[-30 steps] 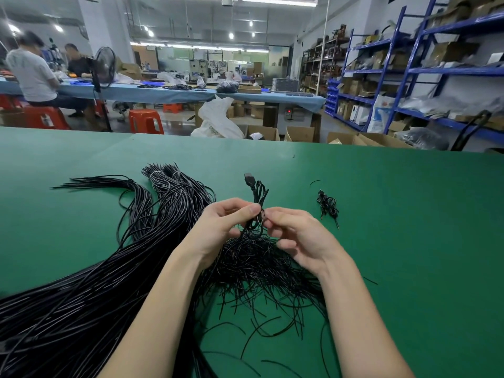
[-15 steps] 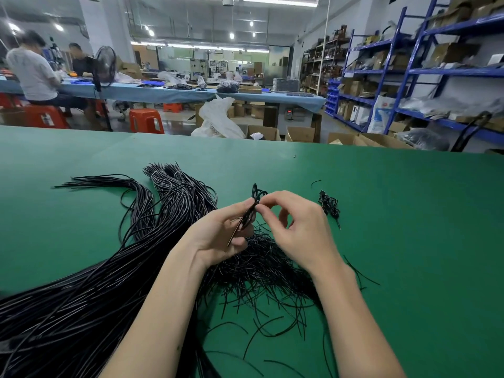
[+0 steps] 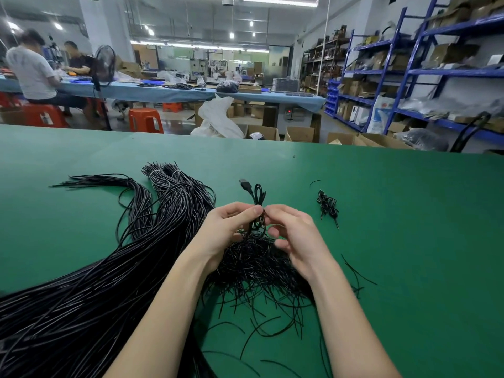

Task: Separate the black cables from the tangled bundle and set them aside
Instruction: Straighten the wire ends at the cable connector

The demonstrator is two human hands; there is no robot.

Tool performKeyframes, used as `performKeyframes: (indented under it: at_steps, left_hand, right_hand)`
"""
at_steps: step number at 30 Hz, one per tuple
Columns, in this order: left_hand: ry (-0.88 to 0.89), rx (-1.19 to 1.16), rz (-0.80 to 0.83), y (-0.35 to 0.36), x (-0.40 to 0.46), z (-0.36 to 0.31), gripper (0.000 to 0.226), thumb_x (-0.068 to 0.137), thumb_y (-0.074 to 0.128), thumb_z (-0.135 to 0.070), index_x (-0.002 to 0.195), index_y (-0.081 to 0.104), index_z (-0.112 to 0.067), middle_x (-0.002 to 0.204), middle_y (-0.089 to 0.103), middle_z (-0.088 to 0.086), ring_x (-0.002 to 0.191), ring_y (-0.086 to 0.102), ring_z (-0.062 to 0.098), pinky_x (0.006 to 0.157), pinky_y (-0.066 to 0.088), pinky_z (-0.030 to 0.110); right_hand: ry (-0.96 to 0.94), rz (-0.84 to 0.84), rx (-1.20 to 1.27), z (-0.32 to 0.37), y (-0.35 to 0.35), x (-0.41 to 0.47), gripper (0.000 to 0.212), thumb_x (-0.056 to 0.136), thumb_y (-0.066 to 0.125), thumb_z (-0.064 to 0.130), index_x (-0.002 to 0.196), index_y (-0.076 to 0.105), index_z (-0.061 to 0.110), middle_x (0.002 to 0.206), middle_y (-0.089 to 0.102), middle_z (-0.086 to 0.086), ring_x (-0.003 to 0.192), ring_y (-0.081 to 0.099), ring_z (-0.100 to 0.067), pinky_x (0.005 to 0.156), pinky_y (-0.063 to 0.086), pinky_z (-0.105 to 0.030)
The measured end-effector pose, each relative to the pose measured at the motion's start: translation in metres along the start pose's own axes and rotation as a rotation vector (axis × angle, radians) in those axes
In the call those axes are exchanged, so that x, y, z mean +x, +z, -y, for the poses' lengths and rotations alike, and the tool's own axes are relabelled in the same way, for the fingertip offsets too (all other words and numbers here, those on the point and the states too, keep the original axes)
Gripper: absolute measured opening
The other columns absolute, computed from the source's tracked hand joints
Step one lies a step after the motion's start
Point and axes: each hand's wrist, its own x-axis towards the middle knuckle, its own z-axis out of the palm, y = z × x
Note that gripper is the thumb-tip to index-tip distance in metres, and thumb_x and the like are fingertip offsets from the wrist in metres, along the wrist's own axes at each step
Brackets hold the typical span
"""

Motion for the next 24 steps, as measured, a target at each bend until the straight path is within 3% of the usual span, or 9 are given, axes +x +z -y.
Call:
performKeyframes:
  at_steps: [5,10,13,17,20,24]
  left_hand:
    - [0.004,0.049,0.004,0.001,0.0,0.003,0.019,0.072,0.079,-0.047,0.082,0.075,-0.031,0.079,0.07,-0.016,0.067,0.057,-0.002,0.074,0.037,0.034]
    - [0.023,0.112,0.024,0.001,-0.001,0.004,0.029,0.068,0.082,-0.051,0.089,0.076,-0.031,0.098,0.077,-0.006,0.086,0.063,0.002,0.076,0.039,0.033]
    - [-0.006,0.049,-0.038,0.003,0.001,0.006,0.028,0.072,0.085,-0.046,0.093,0.078,-0.027,0.097,0.077,-0.004,0.088,0.063,0.013,0.081,0.043,0.036]
    - [0.034,0.021,-0.206,0.013,0.006,0.014,0.009,0.087,0.077,-0.028,0.092,0.081,-0.022,0.082,0.072,-0.003,0.072,0.058,0.007,0.063,0.049,0.018]
    - [0.08,0.02,-0.172,0.016,0.005,0.011,0.012,0.095,0.069,-0.015,0.102,0.078,-0.019,0.09,0.078,-0.004,0.078,0.067,0.004,0.065,0.055,0.019]
    - [0.12,0.174,-0.06,0.017,0.004,0.006,0.023,0.1,0.06,-0.015,0.109,0.074,-0.032,0.094,0.076,-0.018,0.082,0.067,-0.003,0.071,0.054,0.019]
  right_hand:
    - [0.205,0.009,0.248,-0.004,-0.002,0.0,0.014,0.094,0.069,0.02,0.083,0.071,0.012,0.065,0.06,0.004,0.047,0.043,-0.004,0.034,0.024,-0.014]
    - [0.417,0.101,0.584,-0.009,-0.003,0.0,0.004,0.078,0.069,0.008,0.076,0.066,0.006,0.062,0.05,-0.001,0.043,0.037,-0.005,0.032,0.02,-0.013]
    - [0.276,0.03,0.327,-0.009,-0.002,0.002,0.007,0.094,0.066,0.015,0.09,0.067,0.009,0.069,0.058,0.002,0.047,0.043,-0.005,0.035,0.026,-0.013]
    - [-0.057,-0.081,-0.114,-0.013,0.002,0.003,0.023,0.093,0.074,0.03,0.115,0.068,0.025,0.087,0.077,0.008,0.061,0.063,-0.001,0.055,0.051,-0.018]
    - [-0.202,-0.119,-0.176,-0.017,0.003,0.003,0.022,0.092,0.075,0.022,0.112,0.07,0.029,0.086,0.079,0.008,0.071,0.068,-0.001,0.068,0.059,-0.024]
    - [-0.242,-0.198,-0.11,-0.015,-0.005,0.009,0.02,0.095,0.07,0.008,0.11,0.073,0.021,0.083,0.077,0.0,0.07,0.072,-0.007,0.063,0.059,-0.024]
